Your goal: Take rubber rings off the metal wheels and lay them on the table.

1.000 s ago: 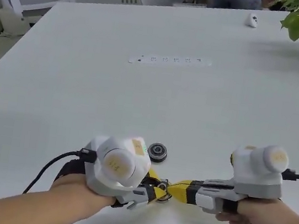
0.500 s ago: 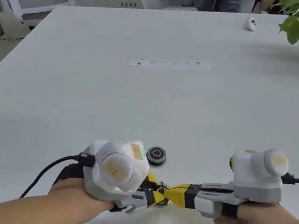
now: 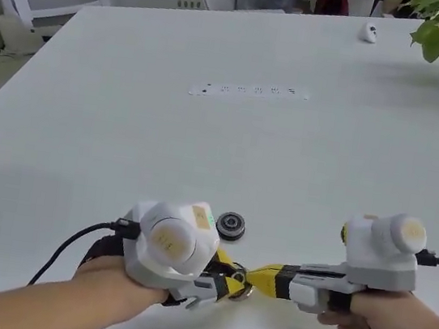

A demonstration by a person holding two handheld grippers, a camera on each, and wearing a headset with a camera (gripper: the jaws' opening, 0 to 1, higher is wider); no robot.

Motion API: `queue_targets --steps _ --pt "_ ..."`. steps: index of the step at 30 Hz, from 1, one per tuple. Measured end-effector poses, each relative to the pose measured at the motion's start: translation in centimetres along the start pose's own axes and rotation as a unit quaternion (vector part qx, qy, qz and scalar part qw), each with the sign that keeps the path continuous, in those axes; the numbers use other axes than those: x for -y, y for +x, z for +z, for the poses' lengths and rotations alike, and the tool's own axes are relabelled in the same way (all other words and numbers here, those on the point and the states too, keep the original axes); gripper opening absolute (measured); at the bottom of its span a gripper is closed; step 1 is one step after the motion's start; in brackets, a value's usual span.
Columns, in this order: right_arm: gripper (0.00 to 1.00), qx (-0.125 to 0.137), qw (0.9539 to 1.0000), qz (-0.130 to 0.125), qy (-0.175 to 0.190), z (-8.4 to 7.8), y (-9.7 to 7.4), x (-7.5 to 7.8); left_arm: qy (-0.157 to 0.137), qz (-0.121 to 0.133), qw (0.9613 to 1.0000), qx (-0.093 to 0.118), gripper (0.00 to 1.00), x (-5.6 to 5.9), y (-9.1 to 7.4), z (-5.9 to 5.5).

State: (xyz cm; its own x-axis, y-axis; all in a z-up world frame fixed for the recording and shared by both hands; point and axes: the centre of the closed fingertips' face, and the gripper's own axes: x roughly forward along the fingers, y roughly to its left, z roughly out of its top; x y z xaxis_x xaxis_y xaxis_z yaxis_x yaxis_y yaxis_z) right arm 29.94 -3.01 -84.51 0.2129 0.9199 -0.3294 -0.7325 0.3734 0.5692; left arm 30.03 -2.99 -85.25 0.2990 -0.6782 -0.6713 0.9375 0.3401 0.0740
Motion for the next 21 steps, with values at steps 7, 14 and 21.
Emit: queue_targets --steps 7,14,21 --pt "0.00 -0.008 0.9999 0.001 -0.010 0.17 0.33 -0.35 0.000 -0.001 1.0000 0.000 0.12 0.03 -0.01 0.04" --pt "0.00 -0.015 0.9998 -0.002 -0.015 0.02 0.23 -0.33 -0.008 -0.008 0.9999 -0.002 0.14 0.06 -0.01 0.10" --pt "0.00 -0.015 0.9997 -0.004 -0.016 0.21 0.06 -0.38 -0.017 -0.013 0.9998 -0.004 0.19 0.01 -0.54 0.14"
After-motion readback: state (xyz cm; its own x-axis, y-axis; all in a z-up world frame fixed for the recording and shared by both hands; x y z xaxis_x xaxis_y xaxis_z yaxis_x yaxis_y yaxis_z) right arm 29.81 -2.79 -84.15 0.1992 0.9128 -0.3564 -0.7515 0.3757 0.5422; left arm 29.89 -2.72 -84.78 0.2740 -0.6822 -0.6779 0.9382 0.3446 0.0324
